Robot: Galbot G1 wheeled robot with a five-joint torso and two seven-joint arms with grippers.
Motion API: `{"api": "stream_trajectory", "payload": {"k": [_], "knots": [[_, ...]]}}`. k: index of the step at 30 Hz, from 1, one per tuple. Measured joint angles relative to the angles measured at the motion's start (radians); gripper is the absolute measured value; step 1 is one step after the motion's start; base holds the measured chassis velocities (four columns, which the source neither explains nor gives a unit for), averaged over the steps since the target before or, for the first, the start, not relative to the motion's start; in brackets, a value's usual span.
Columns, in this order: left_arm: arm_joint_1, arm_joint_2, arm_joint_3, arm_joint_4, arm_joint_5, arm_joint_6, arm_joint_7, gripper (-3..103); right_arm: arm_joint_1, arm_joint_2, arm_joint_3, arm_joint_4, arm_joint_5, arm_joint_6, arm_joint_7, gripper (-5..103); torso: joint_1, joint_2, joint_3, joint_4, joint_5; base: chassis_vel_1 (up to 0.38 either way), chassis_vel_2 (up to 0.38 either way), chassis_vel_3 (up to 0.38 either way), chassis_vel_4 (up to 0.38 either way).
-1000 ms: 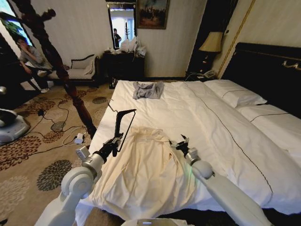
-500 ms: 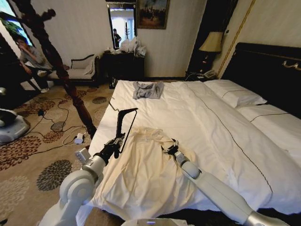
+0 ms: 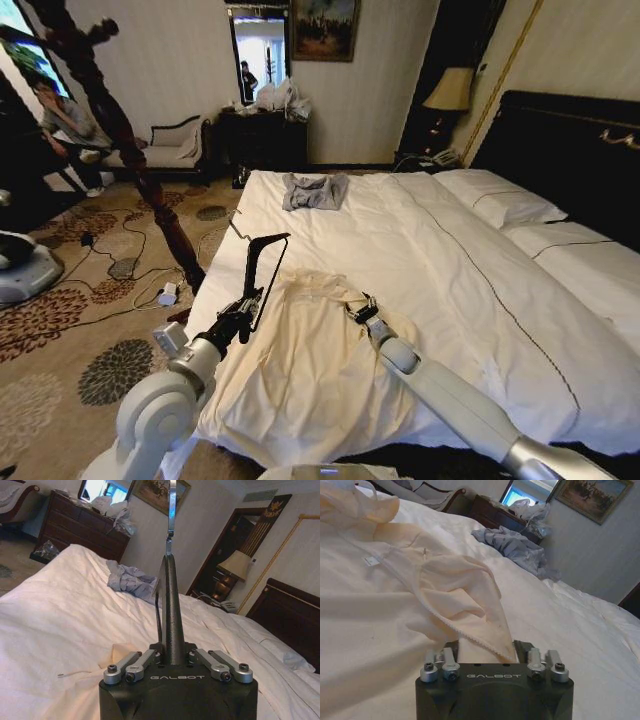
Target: Pick up the clothes from the bed and hang them on the clothes hanger.
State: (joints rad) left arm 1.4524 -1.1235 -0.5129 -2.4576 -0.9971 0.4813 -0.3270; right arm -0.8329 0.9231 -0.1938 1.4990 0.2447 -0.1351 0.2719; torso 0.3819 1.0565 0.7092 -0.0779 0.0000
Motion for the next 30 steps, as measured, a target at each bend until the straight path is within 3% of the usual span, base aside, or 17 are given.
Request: {"api": "stream_trajectory", "payload": {"k": [3, 4, 6, 13, 15, 16, 24, 27, 30], "knots": [[0.007, -0.001, -0.004, -0.004, 0.001, 0.000, -0.003, 19, 0.002, -0.001, 0.002, 0.001, -0.003, 0.009, -0.002, 56, 0.000, 0.000, 0.000, 0.0000, 0.0000, 0.000, 0.000, 0.000, 0.000], [0.015, -0.003, -0.008, -0.009, 0.005, -0.001, -0.004, 19, 0.008, 0.001, 0.003, -0.005, -0.012, 0.021, -0.004, 46, 0.000, 0.000, 0.000, 0.0001, 0.0000, 0.000, 0.000, 0.000, 0.000], [0.019, -0.004, -0.009, -0.012, 0.008, -0.002, -0.004, 19, 0.010, 0.003, 0.004, -0.009, -0.016, 0.025, -0.004, 46, 0.000, 0.000, 0.000, 0.0002, -0.0001, 0.000, 0.000, 0.000, 0.000], [0.038, -0.011, -0.026, -0.017, 0.018, -0.010, -0.004, 19, 0.006, -0.005, 0.016, -0.007, -0.030, 0.029, -0.015, 13, 0.000, 0.000, 0.000, 0.0002, 0.0000, 0.000, 0.000, 0.000, 0.000], [0.038, -0.012, -0.027, -0.012, 0.018, -0.013, -0.004, 19, 0.004, -0.008, 0.021, -0.007, -0.032, 0.029, -0.018, 13, 0.000, 0.000, 0.000, 0.0002, 0.0000, 0.000, 0.000, 0.000, 0.000], [0.038, -0.013, -0.027, -0.002, 0.018, -0.020, -0.007, 19, 0.003, -0.012, 0.031, -0.011, -0.035, 0.029, -0.024, 3, 0.000, 0.000, 0.000, 0.0001, 0.0000, 0.000, 0.000, 0.000, 0.000], [0.060, -0.018, -0.020, 0.005, -0.017, -0.037, -0.009, 19, -0.010, -0.036, 0.090, -0.007, -0.017, 0.012, -0.026, 3, 0.000, 0.000, 0.000, 0.0000, 0.0001, 0.000, 0.000, 0.000, 0.000], [0.083, -0.018, -0.006, -0.002, -0.054, -0.043, 0.001, 19, -0.022, -0.051, 0.121, 0.024, 0.043, -0.001, -0.020, 3, 0.000, 0.000, 0.000, 0.0001, 0.0001, 0.000, 0.000, 0.000, 0.000], [0.134, -0.018, 0.043, -0.002, -0.074, -0.051, 0.046, 19, -0.039, -0.073, 0.160, 0.086, 0.177, -0.015, -0.015, 3, 0.000, 0.000, 0.000, 0.0002, 0.0001, 0.000, 0.000, 0.000, 0.000]]}}
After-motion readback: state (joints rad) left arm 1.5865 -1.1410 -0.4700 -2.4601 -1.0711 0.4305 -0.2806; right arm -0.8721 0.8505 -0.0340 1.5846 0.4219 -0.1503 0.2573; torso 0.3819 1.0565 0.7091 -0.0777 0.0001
